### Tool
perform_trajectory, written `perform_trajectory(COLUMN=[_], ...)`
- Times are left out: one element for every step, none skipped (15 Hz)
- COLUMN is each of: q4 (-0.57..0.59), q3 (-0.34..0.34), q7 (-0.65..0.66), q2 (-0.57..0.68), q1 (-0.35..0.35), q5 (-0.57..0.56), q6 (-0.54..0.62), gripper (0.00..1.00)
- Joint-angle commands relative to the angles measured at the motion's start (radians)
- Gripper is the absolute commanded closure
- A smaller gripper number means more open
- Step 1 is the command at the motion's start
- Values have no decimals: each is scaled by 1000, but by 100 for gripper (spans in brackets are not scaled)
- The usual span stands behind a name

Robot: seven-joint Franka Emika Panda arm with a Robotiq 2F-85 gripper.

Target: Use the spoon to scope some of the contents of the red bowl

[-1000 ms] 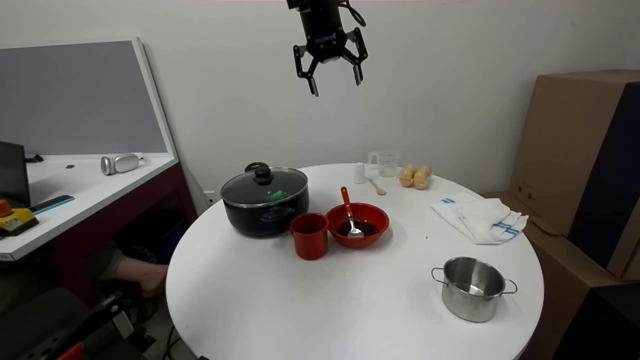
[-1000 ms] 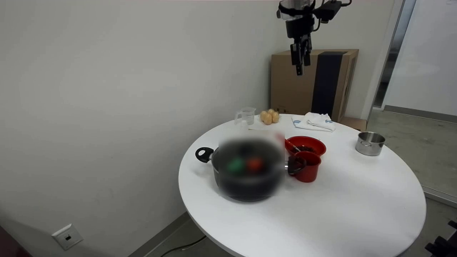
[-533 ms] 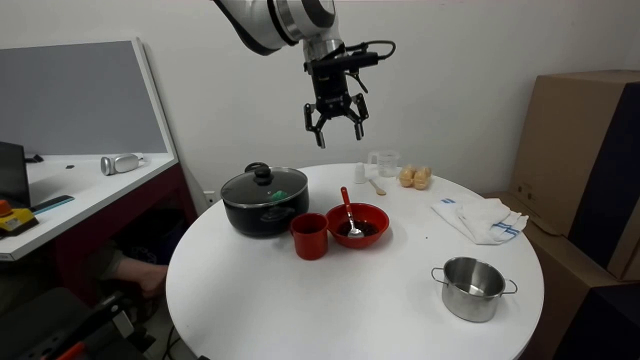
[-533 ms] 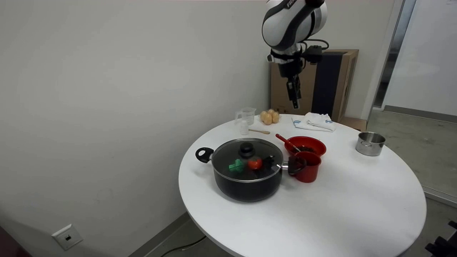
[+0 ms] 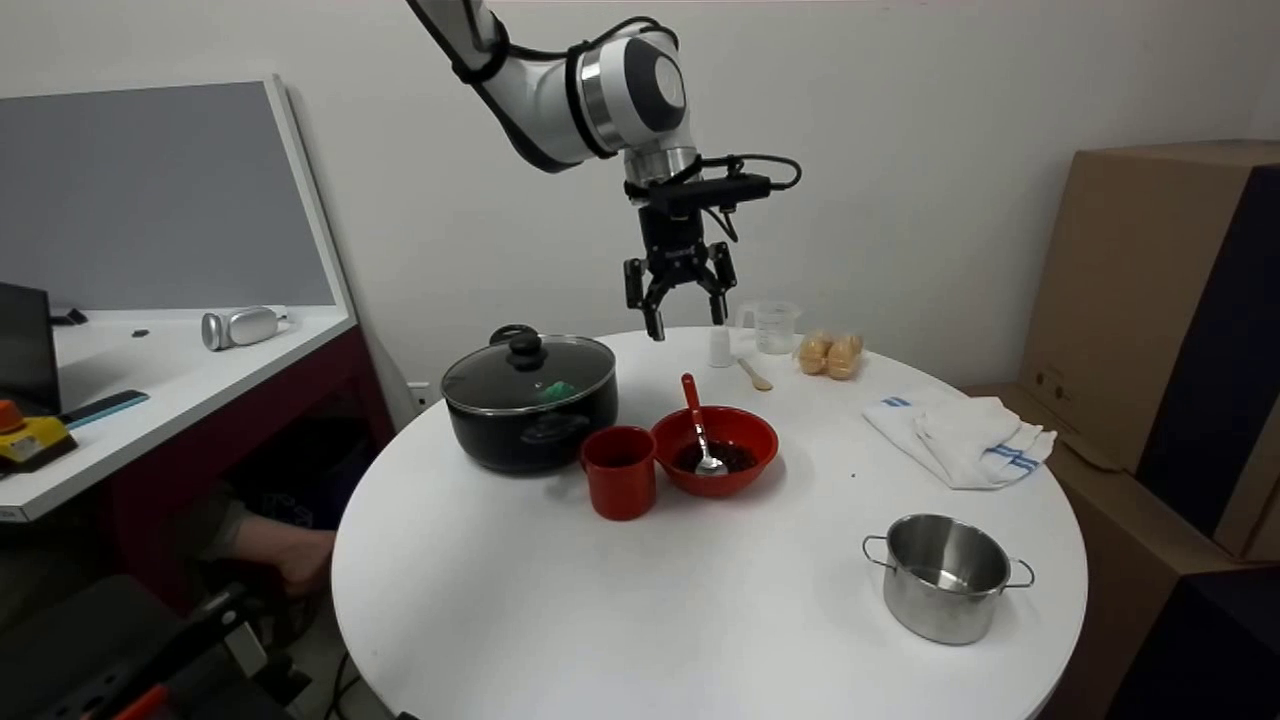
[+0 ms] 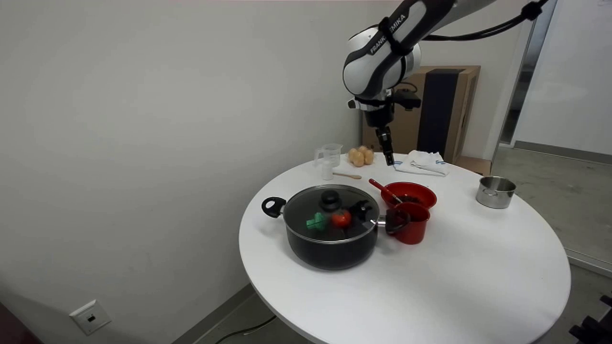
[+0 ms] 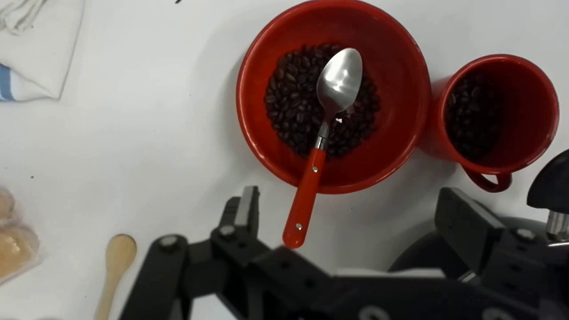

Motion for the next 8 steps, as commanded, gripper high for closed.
perform_trajectory(q4=[11,21,27,33,36,10,-4,-19], q3=[-5,-3,-2,-1,-1,-18,-20,-29], q7=[-23,-39,-46,-48,-49,-2,20,58], q2=[14,26,35,40,42,7,-7,-18], q1=[3,1,-1,-2,-3,8,9,17], q5=[10,14,16,16,16,3,5,1], q6=[1,2,3,3,3,21,33,50], gripper=[0,0,0,0,0,0,0,0])
